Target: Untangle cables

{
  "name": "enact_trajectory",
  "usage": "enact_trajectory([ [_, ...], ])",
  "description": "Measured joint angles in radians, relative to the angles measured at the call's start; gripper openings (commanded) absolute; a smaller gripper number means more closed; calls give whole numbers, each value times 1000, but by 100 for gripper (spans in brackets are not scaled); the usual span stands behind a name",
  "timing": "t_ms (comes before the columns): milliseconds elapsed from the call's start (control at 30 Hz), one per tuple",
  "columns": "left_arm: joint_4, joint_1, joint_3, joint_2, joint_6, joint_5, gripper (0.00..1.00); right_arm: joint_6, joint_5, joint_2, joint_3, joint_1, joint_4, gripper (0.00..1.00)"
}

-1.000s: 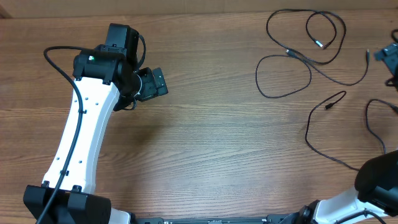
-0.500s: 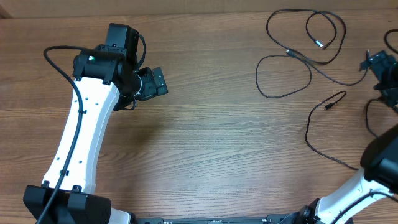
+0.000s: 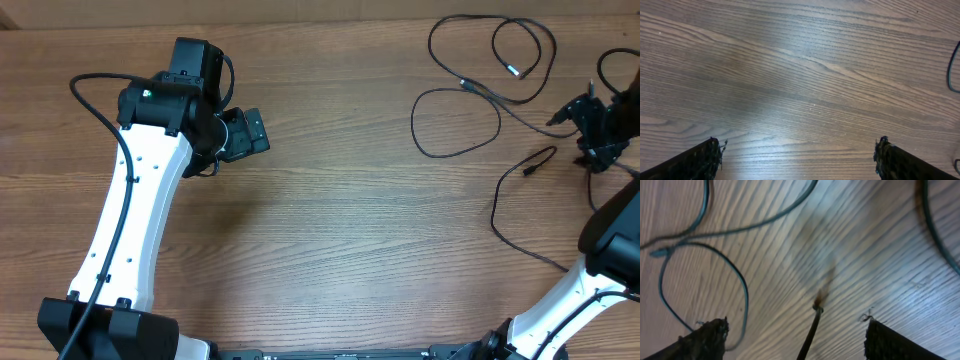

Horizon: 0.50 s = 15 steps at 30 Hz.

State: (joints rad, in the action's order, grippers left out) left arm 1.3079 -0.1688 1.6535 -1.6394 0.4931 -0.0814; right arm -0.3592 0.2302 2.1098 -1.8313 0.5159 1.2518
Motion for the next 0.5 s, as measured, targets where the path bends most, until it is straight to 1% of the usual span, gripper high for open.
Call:
enact_trajectory([
  [67, 0, 0, 0, 0, 0, 0, 100, -3, 3, 0, 19, -4, 3, 86],
  [133, 0, 0, 0, 0, 0, 0, 100, -6, 3, 0, 46, -5, -7, 81],
  [267, 4, 0, 0, 0, 0, 0, 99, -16, 2, 0, 86, -5, -42, 60],
  [400, 8, 0, 0, 0, 0, 1, 100, -16, -8, 0, 92, -5, -64, 35],
  [467, 9, 0, 0, 0, 0, 3, 100, -15, -10, 0, 92, -5, -67, 29],
  [500, 9, 0, 0, 0, 0, 3, 100, -17, -12, 0, 92, -5, -69, 20],
])
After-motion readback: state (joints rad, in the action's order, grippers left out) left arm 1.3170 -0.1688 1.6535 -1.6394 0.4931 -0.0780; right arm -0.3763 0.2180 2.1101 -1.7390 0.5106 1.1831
